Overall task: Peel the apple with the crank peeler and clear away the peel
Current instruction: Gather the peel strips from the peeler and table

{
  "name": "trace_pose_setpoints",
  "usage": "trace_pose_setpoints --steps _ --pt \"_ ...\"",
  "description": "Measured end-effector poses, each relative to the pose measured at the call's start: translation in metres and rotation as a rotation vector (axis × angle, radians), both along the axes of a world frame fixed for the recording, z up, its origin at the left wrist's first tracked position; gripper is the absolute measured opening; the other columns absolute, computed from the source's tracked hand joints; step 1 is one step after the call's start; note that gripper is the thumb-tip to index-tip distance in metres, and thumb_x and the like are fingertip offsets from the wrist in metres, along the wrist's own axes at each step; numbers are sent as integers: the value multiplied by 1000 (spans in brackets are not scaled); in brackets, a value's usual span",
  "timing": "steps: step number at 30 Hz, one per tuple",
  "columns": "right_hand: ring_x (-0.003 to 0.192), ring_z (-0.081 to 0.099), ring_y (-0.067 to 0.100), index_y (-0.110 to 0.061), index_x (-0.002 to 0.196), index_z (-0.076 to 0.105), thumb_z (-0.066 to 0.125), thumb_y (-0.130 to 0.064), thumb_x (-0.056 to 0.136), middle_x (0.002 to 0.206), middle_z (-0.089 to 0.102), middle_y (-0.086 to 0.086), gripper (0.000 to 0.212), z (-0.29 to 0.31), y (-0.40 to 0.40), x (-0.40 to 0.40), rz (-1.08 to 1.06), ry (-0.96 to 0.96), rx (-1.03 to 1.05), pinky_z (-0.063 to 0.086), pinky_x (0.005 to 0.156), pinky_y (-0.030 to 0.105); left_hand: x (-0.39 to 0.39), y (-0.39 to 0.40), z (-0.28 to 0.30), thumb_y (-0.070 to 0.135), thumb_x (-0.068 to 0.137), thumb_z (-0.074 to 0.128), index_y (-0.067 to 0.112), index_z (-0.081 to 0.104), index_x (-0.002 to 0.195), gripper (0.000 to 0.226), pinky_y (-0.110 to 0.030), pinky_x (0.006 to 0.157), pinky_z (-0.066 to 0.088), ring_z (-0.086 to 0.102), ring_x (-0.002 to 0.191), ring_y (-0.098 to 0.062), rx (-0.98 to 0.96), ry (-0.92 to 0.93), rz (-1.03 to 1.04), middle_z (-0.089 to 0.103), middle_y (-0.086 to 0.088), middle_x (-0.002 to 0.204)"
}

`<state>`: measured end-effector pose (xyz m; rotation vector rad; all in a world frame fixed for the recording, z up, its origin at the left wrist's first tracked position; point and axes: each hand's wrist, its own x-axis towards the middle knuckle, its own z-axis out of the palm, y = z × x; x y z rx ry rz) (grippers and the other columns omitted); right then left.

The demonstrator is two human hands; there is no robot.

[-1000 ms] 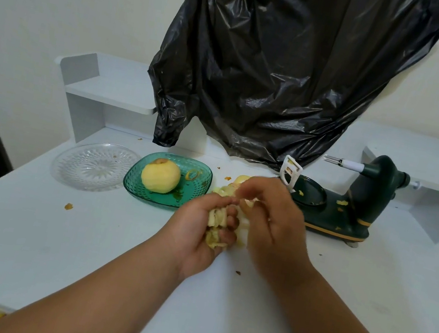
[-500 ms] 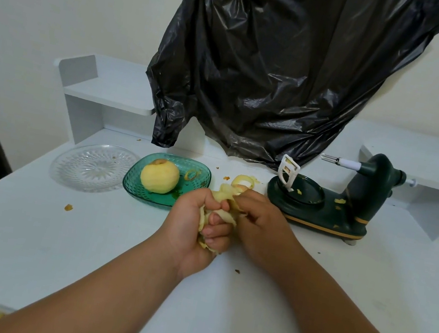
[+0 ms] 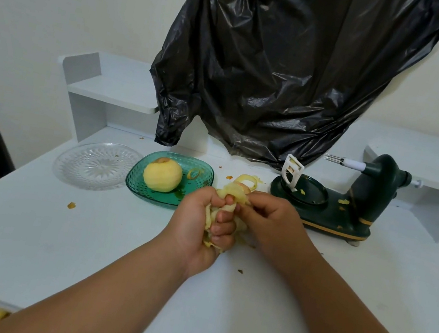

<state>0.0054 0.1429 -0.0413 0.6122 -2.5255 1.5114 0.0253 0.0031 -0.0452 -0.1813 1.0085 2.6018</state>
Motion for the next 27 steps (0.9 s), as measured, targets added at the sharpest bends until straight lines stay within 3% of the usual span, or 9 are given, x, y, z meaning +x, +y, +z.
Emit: trace_pose_setpoints --steps 2,6,10,13,16,18,20,23,27 --pt "64 47 21 7 76 64 64 -6 89 71 56 20 18 -1 -2 -1 -95 125 23 37 59 28 0 1 0 11 67 44 11 49 64 6 -13 33 20 28 33 -8 -22 -2 -22 36 2 49" --pt "80 56 6 -6 95 73 58 2 87 87 64 3 19 3 -6 2 -170 348 5 42 73 13 -1 3 -1 12 71 45 11 49 70 5 -14 34 23 35 38 -10 -126 1 -64 44 -2 55" --pt "97 55 5 -12 114 69 43 6 80 103 59 1 46 3 -11 10 34 283 75 41 83 12 0 2 0 16 74 39 10 64 80 26 -15 37 30 49 48 -14 -123 37 -77 56 -7 66" --pt "101 55 10 -11 120 65 43 6 74 105 60 0 54 6 -7 12 81 315 107 44 89 23 -1 0 0 27 74 41 15 66 81 29 -18 42 30 54 54 -17 -52 55 -98 60 -6 72" --pt "95 57 13 -11 105 66 48 3 75 98 65 -3 39 9 -7 18 55 428 124 48 84 36 -5 -1 -3 41 82 38 14 67 104 45 -25 56 38 61 77 -22 -42 47 -118 63 -10 95" --pt "89 55 8 -12 97 68 56 -1 78 94 67 -4 25 9 -11 23 40 521 161 47 81 34 -7 -3 -5 45 88 34 9 60 124 57 -33 81 45 59 108 -27 -35 51 -142 61 -13 118" --pt "84 53 4 -10 93 70 62 -3 76 88 68 -6 21 8 -14 24 47 581 180 45 84 33 -6 -3 -4 38 89 37 7 61 123 52 -33 95 40 54 119 -24 7 54 -164 59 -12 122" --pt "79 58 8 -11 87 73 64 -2 73 82 67 -7 20 8 -12 21 60 625 190 46 84 43 -5 -2 -2 25 80 52 13 71 95 26 -22 65 45 60 80 -12 -12 85 -138 63 -3 88" --pt "88 62 20 -9 86 72 50 1 72 87 66 1 28 7 -5 12 -87 514 -122 52 77 41 -6 1 -4 13 83 51 14 58 82 7 -15 37 26 42 48 -7 -38 31 -46 50 0 64"
